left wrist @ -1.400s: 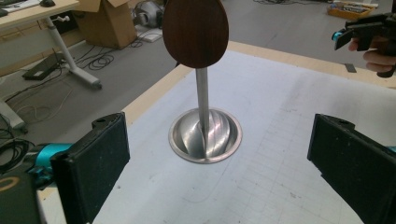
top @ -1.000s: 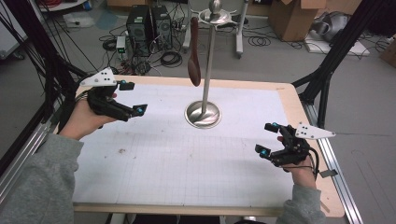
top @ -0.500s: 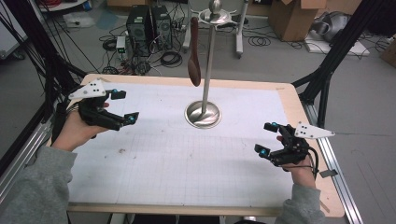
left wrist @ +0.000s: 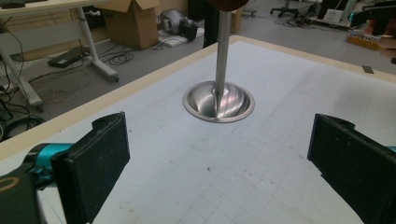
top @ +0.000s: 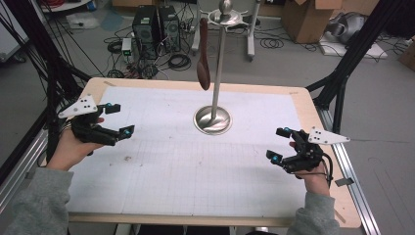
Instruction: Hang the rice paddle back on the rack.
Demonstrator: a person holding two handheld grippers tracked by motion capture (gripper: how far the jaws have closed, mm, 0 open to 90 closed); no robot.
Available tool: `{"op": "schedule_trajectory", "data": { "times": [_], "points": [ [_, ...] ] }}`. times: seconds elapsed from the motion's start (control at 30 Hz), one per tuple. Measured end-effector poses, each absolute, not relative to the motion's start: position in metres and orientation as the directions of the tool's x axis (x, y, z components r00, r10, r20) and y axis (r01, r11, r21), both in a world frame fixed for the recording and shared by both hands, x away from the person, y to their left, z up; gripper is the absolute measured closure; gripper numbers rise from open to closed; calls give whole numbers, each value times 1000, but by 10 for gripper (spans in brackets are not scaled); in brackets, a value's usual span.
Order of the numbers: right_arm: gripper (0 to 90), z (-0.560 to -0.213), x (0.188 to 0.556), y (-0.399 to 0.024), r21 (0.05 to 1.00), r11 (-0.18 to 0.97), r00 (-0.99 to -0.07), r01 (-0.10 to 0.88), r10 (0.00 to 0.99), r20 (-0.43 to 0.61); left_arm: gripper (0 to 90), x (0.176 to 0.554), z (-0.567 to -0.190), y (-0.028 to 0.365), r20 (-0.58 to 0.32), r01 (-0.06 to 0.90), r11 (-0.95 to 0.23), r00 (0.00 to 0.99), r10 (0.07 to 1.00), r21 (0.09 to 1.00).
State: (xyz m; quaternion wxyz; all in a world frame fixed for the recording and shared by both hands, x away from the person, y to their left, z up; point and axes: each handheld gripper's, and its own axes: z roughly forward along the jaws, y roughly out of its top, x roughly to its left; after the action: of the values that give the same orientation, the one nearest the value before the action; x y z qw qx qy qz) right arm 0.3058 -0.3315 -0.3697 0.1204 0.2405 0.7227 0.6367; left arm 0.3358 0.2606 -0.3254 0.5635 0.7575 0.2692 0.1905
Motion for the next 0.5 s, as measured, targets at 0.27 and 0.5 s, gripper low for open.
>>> {"op": "schedule_trajectory", "data": {
  "times": [0.27,0.5],
  "points": [
    [19,-370,306,-330,976,80,-856,200,499,135,61,328,-338,271,-34,200,-200,783,621,959],
    [19,-370,307,-329,976,82,-856,199,500,132,61,318,-346,280,-33,198,-199,783,621,960]
  ]
}}
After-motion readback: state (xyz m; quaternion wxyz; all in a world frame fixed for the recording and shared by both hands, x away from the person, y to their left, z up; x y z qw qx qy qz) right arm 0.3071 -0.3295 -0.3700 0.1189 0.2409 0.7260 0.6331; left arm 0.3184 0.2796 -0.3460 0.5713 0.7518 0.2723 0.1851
